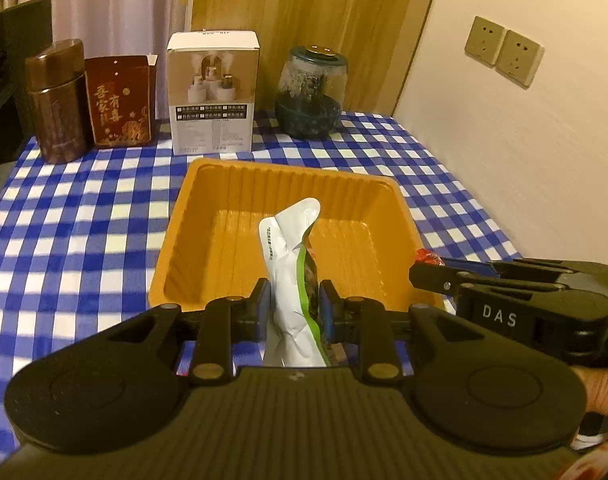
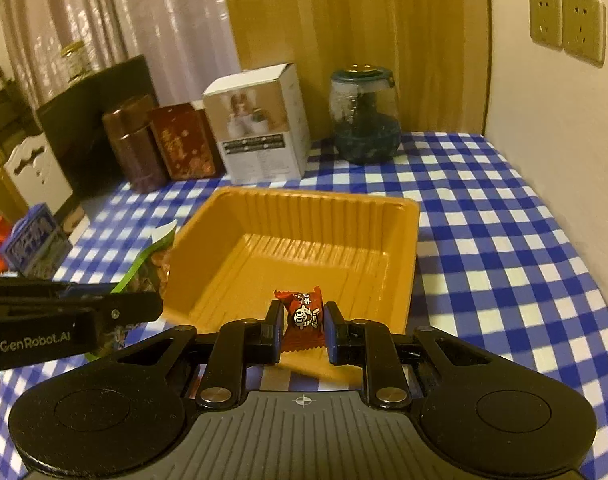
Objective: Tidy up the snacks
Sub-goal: 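Carry the white snack and red candy over the orange tray with both grippers, then open both grippers to drop the white snack and red candy into the tray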
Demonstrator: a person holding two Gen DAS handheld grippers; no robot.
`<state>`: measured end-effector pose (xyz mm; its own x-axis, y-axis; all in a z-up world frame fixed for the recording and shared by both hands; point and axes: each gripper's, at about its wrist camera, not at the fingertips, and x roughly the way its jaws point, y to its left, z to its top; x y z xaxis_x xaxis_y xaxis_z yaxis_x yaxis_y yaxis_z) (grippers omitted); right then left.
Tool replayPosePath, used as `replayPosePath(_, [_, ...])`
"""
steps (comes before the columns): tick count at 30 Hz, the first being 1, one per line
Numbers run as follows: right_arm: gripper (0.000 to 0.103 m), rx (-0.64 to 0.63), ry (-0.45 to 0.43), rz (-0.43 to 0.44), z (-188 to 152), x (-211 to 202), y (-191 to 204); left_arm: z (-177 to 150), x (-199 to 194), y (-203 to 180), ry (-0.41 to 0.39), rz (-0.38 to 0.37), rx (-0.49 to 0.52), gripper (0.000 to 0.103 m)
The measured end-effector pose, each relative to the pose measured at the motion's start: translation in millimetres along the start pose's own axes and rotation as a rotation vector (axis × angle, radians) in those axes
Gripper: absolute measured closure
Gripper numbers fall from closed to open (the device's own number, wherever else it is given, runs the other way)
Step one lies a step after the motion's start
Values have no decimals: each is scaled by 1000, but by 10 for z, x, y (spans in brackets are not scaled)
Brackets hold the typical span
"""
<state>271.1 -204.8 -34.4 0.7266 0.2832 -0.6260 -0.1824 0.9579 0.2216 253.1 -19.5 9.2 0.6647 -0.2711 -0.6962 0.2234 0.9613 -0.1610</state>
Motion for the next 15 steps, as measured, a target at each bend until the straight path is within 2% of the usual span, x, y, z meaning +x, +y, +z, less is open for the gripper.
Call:
replayPosePath(7, [82,33,33,-6,126,286,-150,184,284,42,21,-1,-2,80])
replayPosePath(15, [82,64,59,-7,123,442,-265,247,512,33,43,-3,6,80])
